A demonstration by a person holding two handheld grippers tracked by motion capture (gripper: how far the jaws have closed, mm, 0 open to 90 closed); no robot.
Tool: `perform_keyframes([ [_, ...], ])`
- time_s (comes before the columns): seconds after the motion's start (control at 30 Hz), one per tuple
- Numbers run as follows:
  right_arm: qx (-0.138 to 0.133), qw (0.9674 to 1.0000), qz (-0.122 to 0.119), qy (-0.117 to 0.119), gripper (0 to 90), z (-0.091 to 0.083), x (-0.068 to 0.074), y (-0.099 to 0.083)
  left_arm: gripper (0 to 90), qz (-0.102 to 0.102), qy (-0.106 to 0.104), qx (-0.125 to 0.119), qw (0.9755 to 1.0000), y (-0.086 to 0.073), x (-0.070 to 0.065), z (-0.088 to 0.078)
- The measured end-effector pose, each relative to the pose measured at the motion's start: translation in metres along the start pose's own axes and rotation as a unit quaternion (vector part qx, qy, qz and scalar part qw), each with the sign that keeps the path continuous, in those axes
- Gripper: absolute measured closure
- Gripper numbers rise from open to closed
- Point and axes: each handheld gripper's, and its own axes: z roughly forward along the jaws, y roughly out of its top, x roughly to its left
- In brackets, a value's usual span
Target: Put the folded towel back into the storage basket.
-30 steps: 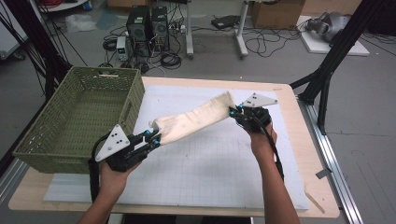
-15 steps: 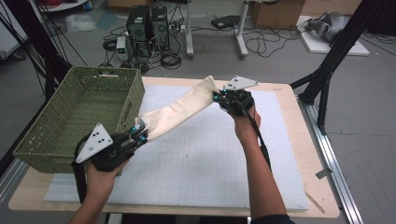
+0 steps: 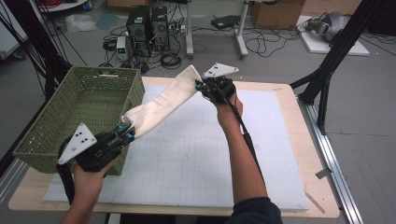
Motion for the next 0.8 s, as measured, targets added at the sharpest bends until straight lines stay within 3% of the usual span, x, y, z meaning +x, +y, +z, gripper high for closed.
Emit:
perform_keyframes([
  [0.33, -0.007, 0.9998, -0.016, 0.009, 81.5, 0.025, 0.011, 0.026, 80.7, 0.001, 0.018, -0.005, 0.9998, 0.002, 0.008, -0.012],
  [0.8, -0.016, 0.9992, -0.029, 0.025, 81.5, 0.058, 0.025, 0.057, 80.8, -0.015, 0.045, -0.021, 0.9986, 0.003, 0.025, -0.028],
])
